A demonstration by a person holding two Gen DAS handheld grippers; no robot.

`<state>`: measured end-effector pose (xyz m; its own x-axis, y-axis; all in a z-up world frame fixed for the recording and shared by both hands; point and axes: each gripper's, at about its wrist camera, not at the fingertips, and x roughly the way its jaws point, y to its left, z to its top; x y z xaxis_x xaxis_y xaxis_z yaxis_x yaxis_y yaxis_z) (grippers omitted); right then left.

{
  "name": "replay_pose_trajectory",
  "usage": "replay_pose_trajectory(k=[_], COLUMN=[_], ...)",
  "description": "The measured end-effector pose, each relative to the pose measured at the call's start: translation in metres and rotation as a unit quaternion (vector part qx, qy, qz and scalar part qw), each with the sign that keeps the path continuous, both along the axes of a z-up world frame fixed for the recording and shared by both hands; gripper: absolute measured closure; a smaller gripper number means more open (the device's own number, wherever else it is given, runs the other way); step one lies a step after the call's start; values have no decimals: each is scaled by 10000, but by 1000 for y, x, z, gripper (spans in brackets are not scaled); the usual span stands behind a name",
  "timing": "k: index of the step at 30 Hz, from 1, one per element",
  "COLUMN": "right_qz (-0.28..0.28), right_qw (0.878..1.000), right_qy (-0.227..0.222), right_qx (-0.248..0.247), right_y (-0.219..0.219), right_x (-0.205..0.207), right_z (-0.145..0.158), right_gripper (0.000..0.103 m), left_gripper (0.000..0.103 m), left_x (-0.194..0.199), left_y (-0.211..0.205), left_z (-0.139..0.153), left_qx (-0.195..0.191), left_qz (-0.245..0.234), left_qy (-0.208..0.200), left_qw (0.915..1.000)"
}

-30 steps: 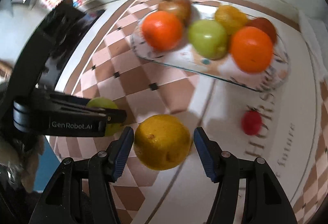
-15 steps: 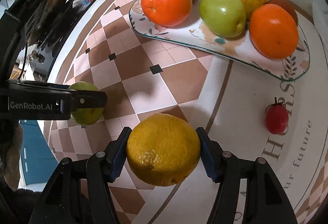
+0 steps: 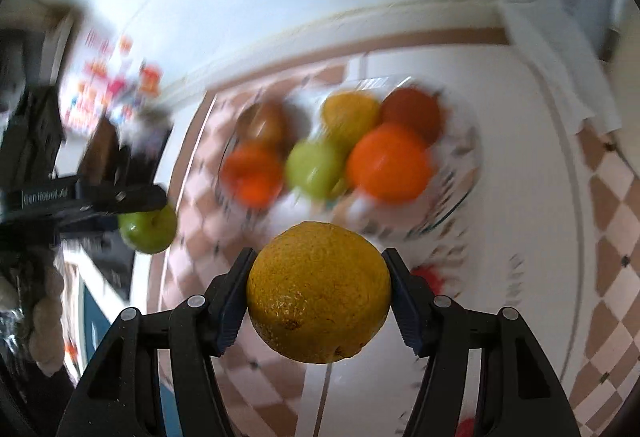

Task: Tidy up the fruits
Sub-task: 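Carry the green apple and yellow citrus onto the plate and open both grippers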

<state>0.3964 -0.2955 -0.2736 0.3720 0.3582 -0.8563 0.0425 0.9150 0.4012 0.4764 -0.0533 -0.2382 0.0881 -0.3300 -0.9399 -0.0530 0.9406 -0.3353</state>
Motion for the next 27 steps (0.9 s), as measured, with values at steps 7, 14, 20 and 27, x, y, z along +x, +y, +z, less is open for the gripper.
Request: replay_pose_trajectory(k=[7,14,20,27], right_qz=[-565,-550,-529,-629], right_qw=[9978,9955,9949,9949], right_qy=[125,531,615,716], right_qx=[-339,-551,-599,-334], right_y=[-57,-75,-76,-82], right_x=[49,76,85,90], right_z=[-7,-41,-52,-57], right_gripper=[38,38,38,37], left_gripper=[43,43,43,42], left_x=[69,98,100,94], left_y=[2,4,0,3], left_z=[-12,-49,-70,-77], left_qx=[110,21,37,87], left_qz=[233,372,374,388], left_qy=[52,443,603,742], left_qw=[9997,9983,9975,9965])
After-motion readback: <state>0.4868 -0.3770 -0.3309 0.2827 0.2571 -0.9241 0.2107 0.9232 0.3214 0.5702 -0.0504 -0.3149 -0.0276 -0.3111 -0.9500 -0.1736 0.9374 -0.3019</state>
